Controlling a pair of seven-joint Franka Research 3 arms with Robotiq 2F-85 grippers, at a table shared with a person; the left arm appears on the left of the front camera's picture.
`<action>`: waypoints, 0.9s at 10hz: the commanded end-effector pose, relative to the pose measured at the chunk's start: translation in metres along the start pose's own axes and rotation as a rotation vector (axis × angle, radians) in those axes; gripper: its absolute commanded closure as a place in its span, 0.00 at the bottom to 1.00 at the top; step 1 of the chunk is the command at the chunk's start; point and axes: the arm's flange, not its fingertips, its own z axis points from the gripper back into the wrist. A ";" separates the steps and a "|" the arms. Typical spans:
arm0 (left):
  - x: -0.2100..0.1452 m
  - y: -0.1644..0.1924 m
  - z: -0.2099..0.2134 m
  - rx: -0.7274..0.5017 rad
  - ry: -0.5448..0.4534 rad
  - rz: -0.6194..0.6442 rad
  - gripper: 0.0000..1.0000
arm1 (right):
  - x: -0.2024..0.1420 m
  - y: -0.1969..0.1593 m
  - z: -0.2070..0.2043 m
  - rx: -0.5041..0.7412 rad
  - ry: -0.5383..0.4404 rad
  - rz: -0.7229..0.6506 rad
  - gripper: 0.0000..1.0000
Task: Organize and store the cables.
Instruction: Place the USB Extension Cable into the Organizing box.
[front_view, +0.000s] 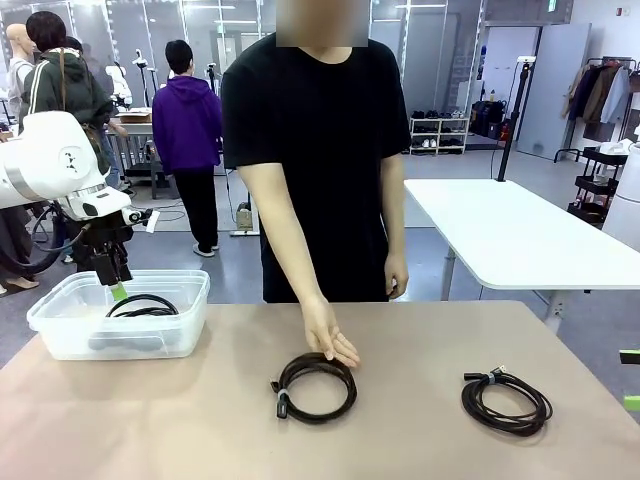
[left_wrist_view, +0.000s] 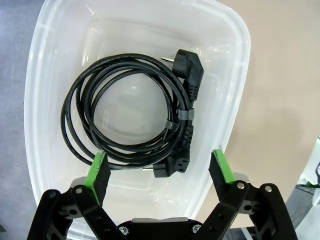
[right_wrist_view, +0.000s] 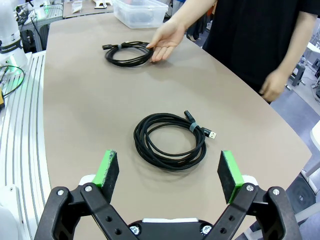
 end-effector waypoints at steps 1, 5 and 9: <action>-0.002 0.000 0.000 -0.003 0.003 0.003 0.00 | 0.003 -0.001 0.000 -0.007 -0.009 -0.006 0.00; -0.034 -0.042 0.044 0.059 -0.129 0.029 0.00 | 0.003 -0.001 0.000 -0.007 -0.009 -0.006 0.00; -0.090 -0.111 0.046 0.079 -0.366 0.033 0.00 | 0.003 -0.001 0.000 -0.007 -0.009 -0.006 0.00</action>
